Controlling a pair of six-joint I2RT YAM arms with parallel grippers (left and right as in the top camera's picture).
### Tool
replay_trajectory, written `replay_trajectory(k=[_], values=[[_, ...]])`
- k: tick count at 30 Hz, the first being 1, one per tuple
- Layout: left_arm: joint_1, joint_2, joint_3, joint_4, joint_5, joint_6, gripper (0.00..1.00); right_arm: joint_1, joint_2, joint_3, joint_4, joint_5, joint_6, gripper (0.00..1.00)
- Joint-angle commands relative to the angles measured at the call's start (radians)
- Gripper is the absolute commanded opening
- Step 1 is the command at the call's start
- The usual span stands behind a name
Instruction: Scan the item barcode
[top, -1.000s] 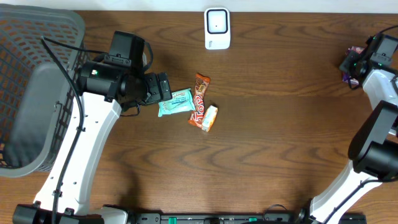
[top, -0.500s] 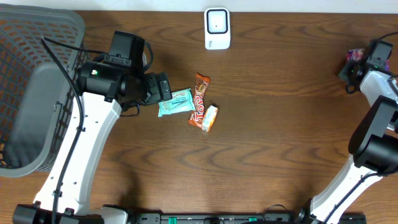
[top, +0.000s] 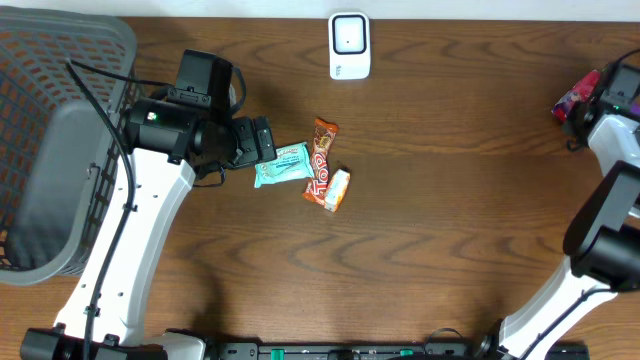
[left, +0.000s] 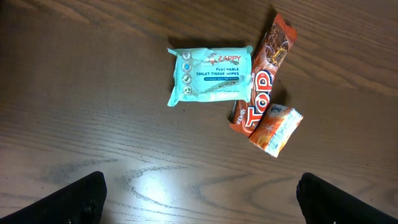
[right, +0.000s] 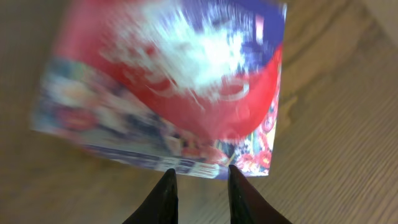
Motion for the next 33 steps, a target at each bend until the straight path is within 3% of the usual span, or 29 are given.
replay_trajectory(k=[1,9,16,23,33], values=[[0.002,0.001,0.005,-0.002,-0.010,0.003,0.98,0.031,-0.115,0.000,-0.005,-0.141,0.030,0.24],[0.002,0.001,0.005,-0.002,-0.010,0.003,0.98,0.047,-0.116,-0.001,-0.053,-0.209,0.101,0.08],[0.002,0.001,0.005,-0.002,-0.010,0.003,0.98,0.034,0.029,-0.001,-0.047,-0.146,0.166,0.04],[0.002,0.001,0.005,-0.002,-0.010,0.003,0.98,0.011,0.127,-0.001,0.074,-0.146,0.176,0.05],[0.002,0.001,0.005,-0.002,-0.010,0.003,0.98,-0.037,0.134,0.000,0.330,-0.138,0.192,0.10]])
